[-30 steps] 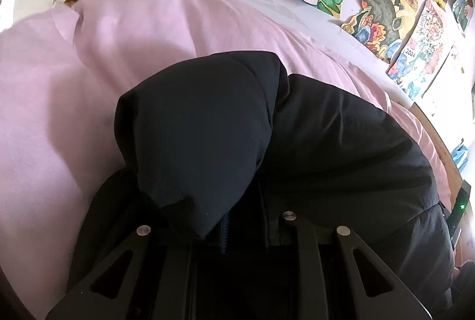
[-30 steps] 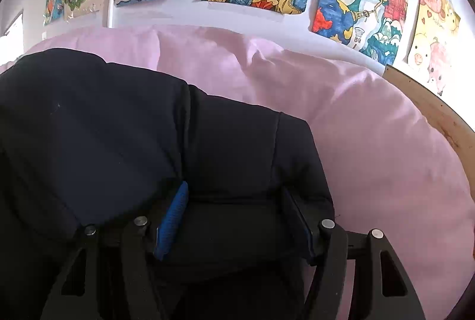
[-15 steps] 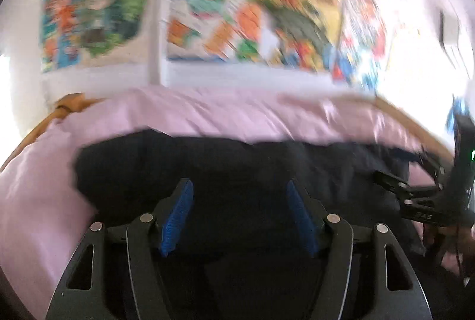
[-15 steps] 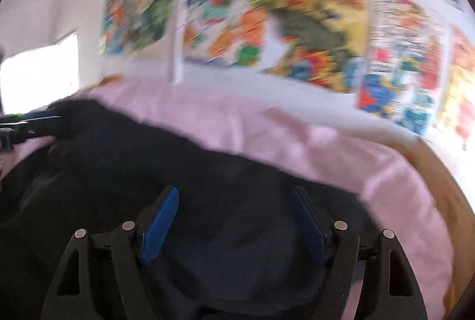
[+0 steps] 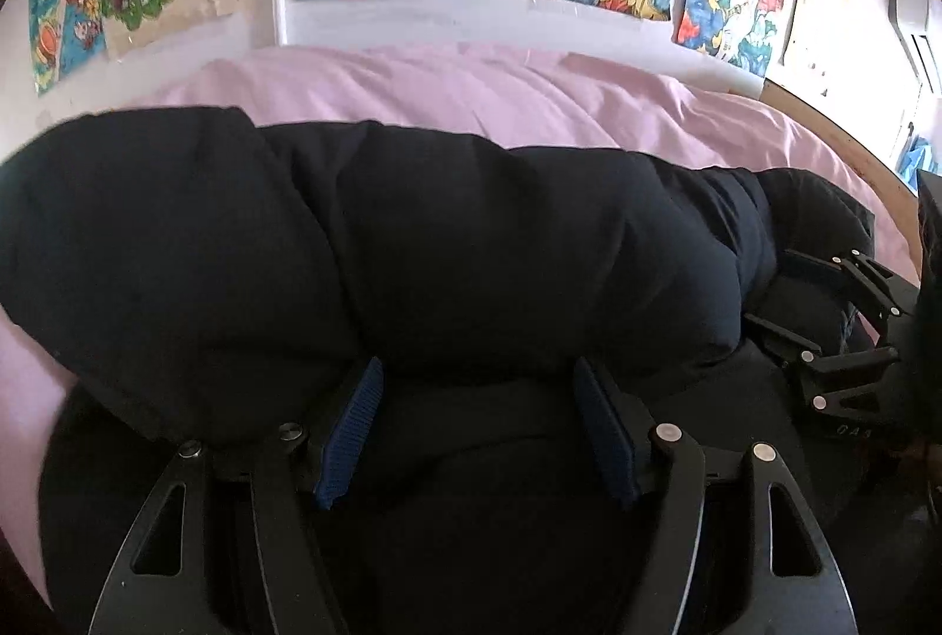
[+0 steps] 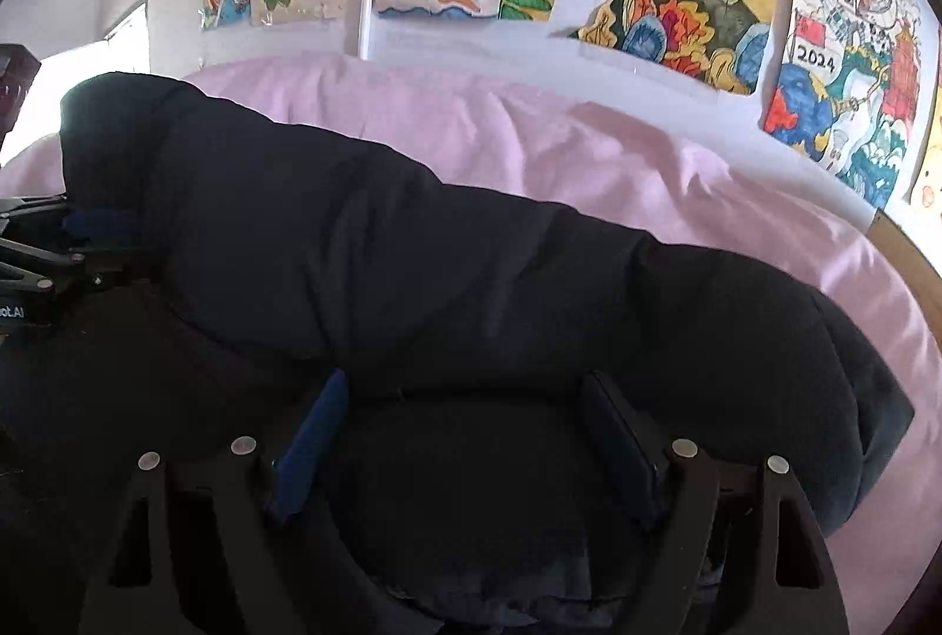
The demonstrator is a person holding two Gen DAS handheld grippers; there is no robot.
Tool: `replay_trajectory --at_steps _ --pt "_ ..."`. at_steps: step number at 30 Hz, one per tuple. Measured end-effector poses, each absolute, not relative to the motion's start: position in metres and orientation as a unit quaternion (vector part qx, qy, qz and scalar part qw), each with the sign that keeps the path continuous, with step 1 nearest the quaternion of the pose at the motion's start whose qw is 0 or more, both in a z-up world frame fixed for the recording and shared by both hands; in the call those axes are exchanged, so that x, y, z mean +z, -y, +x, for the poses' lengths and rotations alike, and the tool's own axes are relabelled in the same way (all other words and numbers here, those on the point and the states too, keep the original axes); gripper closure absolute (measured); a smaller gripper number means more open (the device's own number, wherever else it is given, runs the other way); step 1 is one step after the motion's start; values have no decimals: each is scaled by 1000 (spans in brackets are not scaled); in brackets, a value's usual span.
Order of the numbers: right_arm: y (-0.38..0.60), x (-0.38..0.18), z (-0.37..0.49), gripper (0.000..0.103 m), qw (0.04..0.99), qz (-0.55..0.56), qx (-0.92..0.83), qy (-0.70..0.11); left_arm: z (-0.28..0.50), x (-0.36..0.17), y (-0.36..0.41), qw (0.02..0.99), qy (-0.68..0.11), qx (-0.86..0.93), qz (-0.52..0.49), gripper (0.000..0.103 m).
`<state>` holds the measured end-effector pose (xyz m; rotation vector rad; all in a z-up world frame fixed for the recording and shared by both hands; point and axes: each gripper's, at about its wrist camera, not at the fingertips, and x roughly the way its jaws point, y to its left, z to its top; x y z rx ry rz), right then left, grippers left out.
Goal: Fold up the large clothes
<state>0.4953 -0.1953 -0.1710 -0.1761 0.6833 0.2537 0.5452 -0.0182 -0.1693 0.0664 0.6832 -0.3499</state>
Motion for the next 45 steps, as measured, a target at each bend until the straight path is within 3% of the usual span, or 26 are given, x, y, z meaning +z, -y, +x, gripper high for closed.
replay_trajectory --at_steps 8,24,27,30,36,39,43,45 --pt "193 -178 503 23 928 -94 124 -339 545 -173 18 928 -327 -175 34 39" --pt "248 -65 424 13 931 -44 152 -328 465 -102 -24 917 -355 -179 -2 35" --pt "252 -43 399 5 932 -41 149 -327 441 -88 -34 914 -365 -179 -12 35" --pt "246 -24 366 2 928 -49 165 -331 409 -73 -39 912 -365 -185 -22 25" --pt "223 -4 299 0 911 -99 209 -341 346 -49 -44 918 -351 -187 -7 20" --pt "215 3 271 0 896 -127 240 -351 329 -41 -44 915 -355 -191 9 11" --pt "204 7 244 0 875 -197 258 -358 299 -22 -33 914 -328 -223 86 1" --pt "200 2 233 0 867 -216 256 -369 280 -25 -28 907 -321 -237 136 1"
